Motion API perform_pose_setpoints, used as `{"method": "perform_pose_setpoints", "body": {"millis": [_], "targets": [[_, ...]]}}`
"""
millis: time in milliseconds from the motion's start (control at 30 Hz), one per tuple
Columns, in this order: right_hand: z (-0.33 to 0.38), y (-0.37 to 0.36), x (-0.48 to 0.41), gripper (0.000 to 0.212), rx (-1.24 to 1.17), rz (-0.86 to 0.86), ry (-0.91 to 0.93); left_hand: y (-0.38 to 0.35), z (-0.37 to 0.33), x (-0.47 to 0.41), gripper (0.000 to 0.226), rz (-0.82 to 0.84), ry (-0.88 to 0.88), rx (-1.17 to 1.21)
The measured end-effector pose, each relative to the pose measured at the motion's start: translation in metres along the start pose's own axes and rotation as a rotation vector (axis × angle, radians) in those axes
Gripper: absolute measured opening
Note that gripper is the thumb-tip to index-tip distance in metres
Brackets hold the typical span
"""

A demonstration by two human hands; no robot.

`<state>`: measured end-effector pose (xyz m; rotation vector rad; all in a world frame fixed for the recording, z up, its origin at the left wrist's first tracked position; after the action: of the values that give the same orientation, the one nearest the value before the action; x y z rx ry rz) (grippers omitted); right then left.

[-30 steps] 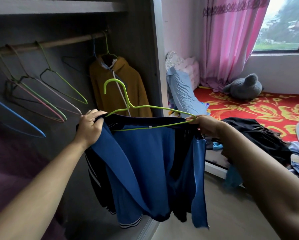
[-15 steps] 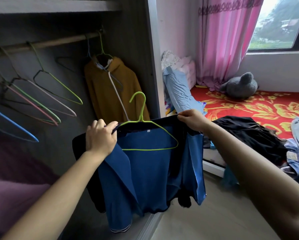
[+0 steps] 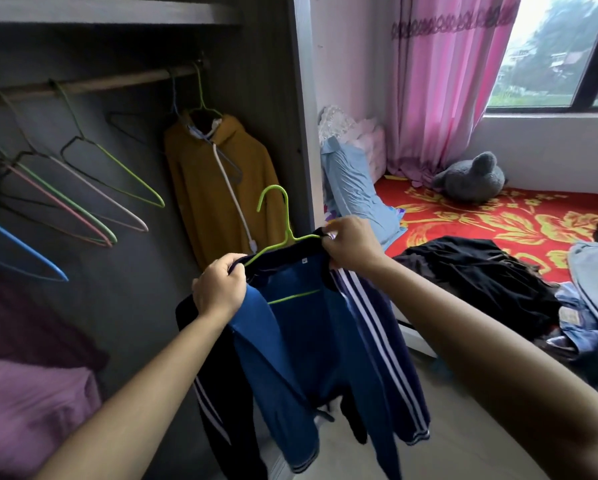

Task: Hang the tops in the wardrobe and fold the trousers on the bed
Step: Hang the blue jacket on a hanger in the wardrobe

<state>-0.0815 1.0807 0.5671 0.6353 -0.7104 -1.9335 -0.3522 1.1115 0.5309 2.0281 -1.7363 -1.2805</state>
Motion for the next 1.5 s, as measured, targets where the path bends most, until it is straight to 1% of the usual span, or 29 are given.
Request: {"method": "perform_pose_setpoints", "body": {"millis": [67,100,133,167,200,233,267,300,367,467,533,600,667,733,767,800,833,867,900,967,1033,1100,1267,1300,1367,1400,1433,1467,1500], "targets": [[-0.005,-0.004,0.0,0.044,-0.42,0.164,-0.119,0.002,0.004,0.001,0.03,-0.024,0.04,0.014],[-0.005,-0.009,0.002,0.046,-0.531,0.261,-0.164,0.005,0.005,0.001,0.03,-0.049,0.062,0.043],[-0.002,-0.014,0.005,0.043,-0.52,0.334,-0.166,0.009,0.005,0.001,0.029,-0.079,0.084,0.089],[0.003,-0.013,0.006,0.034,-0.373,0.342,-0.115,0.014,0.003,0.001,0.029,-0.11,0.099,0.139],[0.009,-0.005,0.007,0.028,-0.104,0.277,-0.002,0.018,0.0,0.001,0.029,-0.133,0.107,0.183],[0.015,0.005,0.007,0.031,0.203,0.151,0.135,0.022,-0.003,0.0,0.029,-0.145,0.11,0.213],[0.021,0.013,0.008,0.039,0.426,0.024,0.263,0.026,-0.005,-0.002,0.028,-0.154,0.109,0.232],[0.027,0.018,0.012,0.043,0.513,-0.037,0.37,0.03,-0.008,-0.004,0.027,-0.162,0.106,0.242],[0.032,0.018,0.019,0.042,0.476,-0.015,0.505,0.037,-0.014,-0.008,0.023,-0.174,0.065,0.238],[0.023,0.0,0.026,0.034,0.359,0.154,0.484,0.042,-0.029,-0.014,0.022,-0.153,-0.014,0.176],[0.021,-0.007,0.033,0.028,0.275,0.155,0.477,0.042,-0.035,-0.02,0.023,-0.114,-0.053,0.102],[0.025,0.0,0.038,0.027,0.183,0.033,0.481,0.039,-0.036,-0.027,0.033,-0.061,-0.097,0.012],[0.038,0.01,0.043,0.029,0.174,-0.121,0.503,0.044,-0.039,-0.032,0.038,-0.047,-0.142,-0.111],[0.056,0.017,0.049,0.031,0.208,-0.227,0.557,0.052,-0.046,-0.037,0.044,0.0,-0.232,-0.442],[0.065,0.02,0.051,0.032,0.225,-0.26,0.578,0.054,-0.046,-0.041,0.048,0.069,-0.243,-0.597],[0.071,0.022,0.052,0.032,0.237,-0.284,0.584,0.055,-0.041,-0.045,0.048,0.159,-0.203,-0.667],[0.075,0.024,0.051,0.032,0.237,-0.299,0.584,0.057,-0.035,-0.048,0.045,0.242,-0.129,-0.652],[0.078,0.024,0.052,0.032,0.228,-0.305,0.583,0.056,-0.026,-0.05,0.041,0.301,-0.032,-0.527],[0.081,0.021,0.053,0.033,0.214,-0.3,0.582,0.052,-0.02,-0.048,0.036,0.333,0.074,-0.289],[0.089,0.012,0.058,0.034,0.19,-0.271,0.586,0.035,-0.023,-0.038,0.023,0.35,0.258,0.312],[0.098,0.005,0.062,0.035,0.17,-0.266,0.589,0.029,-0.038,-0.036,0.016,0.331,0.303,0.755],[0.105,0.008,0.062,0.037,0.143,-0.293,0.584,0.033,-0.045,-0.04,0.024,0.342,0.275,0.964],[0.115,0.038,0.058,0.023,0.129,-0.445,0.54,0.053,-0.038,-0.051,0.06,0.444,0.059,0.767],[0.118,0.041,0.058,0.022,0.132,-0.469,0.527,0.053,-0.04,-0.052,0.067,0.465,0.055,0.81],[0.128,0.043,0.059,0.023,0.141,-0.484,0.51,0.051,-0.05,-0.056,0.075,0.49,0.097,1.019],[0.132,0.042,0.06,0.023,0.144,-0.484,0.506,0.05,-0.054,-0.061,0.074,0.48,0.111,1.089],[0.137,0.042,0.062,0.023,0.144,-0.488,0.504,0.051,-0.057,-0.067,0.068,0.452,0.094,1.069],[0.14,0.042,0.063,0.024,0.143,-0.496,0.501,0.056,-0.057,-0.077,0.058,0.406,0.016,0.93],[0.142,0.042,0.064,0.024,0.143,-0.507,0.491,0.065,-0.06,-0.089,0.05,0.355,-0.128,0.683]]}}
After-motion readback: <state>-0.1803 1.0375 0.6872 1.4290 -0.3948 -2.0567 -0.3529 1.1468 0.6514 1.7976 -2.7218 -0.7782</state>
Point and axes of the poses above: each hand's wrist, its own x-axis away from the middle knuckle, its own y-axis out of the back of the hand, z = x × y, the point moved 10 cm from there along -x, towards the middle knuckle, and after that the axes turned 14 degrees about -y, right-handed, at the moved point
